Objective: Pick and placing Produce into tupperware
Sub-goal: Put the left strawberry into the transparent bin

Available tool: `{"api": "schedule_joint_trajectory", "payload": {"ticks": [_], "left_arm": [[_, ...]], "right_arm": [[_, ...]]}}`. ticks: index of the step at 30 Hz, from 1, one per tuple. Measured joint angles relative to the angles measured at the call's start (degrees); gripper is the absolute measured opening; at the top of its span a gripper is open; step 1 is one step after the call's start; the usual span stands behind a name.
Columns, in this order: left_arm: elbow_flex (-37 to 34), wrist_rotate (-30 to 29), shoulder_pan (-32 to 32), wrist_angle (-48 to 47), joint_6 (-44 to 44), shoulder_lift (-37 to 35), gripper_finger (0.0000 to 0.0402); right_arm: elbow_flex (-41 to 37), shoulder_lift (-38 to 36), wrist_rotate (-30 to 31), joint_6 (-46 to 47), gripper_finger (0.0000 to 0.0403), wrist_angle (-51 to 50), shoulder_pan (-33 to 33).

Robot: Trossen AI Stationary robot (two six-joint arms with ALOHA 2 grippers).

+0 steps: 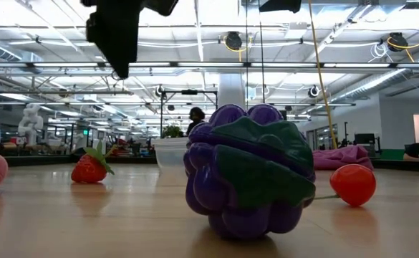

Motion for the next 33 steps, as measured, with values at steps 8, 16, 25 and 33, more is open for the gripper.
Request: {"api": "schedule_joint_trajectory", "payload": {"ticks": [8, 16, 25, 33], "left_arm": [[0.0, -1.6, -2.48, -1.5, -0.95, 5.43, 0.023], [-3.18, -2.64, -2.49, -0.19, -3.02, 6.12, 0.023], [-10.79, 3.39, -2.56, 11.16, -3.3, 6.09, 0.023], [-14.52, 3.9, -2.54, 12.69, -3.17, 6.13, 0.023]], "right_arm": [[0.01, 0.0, -0.04, 1.6, 0.0304, -1.98, 0.0], [0.01, 0.0, -0.04, 1.63, 0.0304, -2.21, 0.0], [-0.01, 0.0, -0.04, 1.7, 0.0304, -1.99, 0.0], [0.01, 0.0, -0.06, 2.89, 0.0304, -0.81, 0.0]]}}
